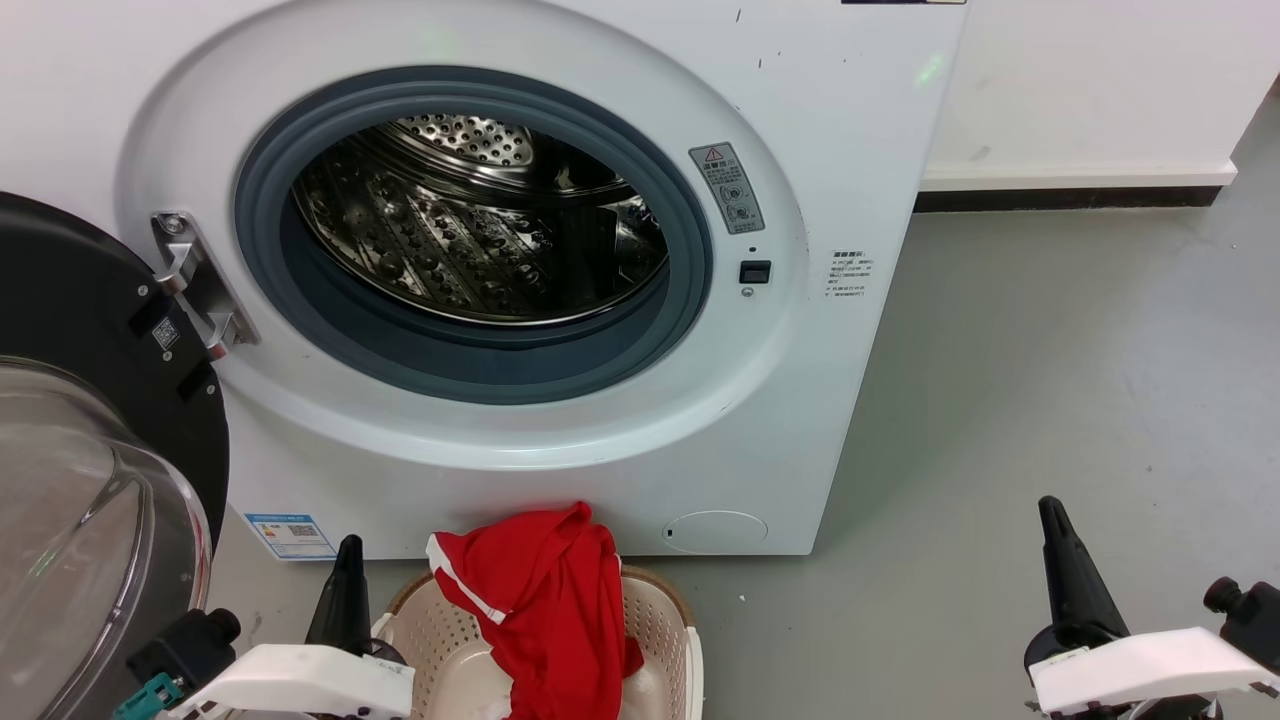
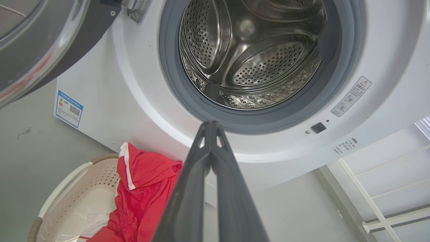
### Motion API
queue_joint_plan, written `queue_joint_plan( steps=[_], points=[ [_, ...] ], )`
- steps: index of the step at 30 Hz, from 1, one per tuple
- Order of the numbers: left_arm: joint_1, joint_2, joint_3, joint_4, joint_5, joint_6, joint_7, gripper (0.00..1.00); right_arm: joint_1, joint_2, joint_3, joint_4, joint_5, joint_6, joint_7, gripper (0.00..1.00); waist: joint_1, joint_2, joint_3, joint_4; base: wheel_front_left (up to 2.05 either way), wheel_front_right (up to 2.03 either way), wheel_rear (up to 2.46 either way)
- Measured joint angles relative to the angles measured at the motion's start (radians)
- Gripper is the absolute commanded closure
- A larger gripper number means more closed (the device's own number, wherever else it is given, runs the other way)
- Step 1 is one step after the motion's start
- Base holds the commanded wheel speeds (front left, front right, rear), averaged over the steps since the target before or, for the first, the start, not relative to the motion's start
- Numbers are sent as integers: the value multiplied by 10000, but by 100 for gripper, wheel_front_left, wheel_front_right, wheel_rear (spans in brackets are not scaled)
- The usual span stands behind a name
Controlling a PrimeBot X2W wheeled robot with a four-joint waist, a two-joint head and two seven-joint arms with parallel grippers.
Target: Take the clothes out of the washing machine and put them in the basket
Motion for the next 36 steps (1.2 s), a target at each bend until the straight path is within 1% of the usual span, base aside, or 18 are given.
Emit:
queue_joint_plan(
  steps=[17, 36],
  points=[
    [-261, 0, 196, 180, -2255, -213, 539, 100, -368, -50, -153, 297, 2284, 0, 487, 100, 0, 0, 6, 18, 0, 0, 0],
    [-593, 0, 339, 347, -4374, -401, 1035, 100, -627, -61, -336, 585, 4374, -2, 1011, 100, 0, 0, 12, 37, 0, 0, 0]
  ],
)
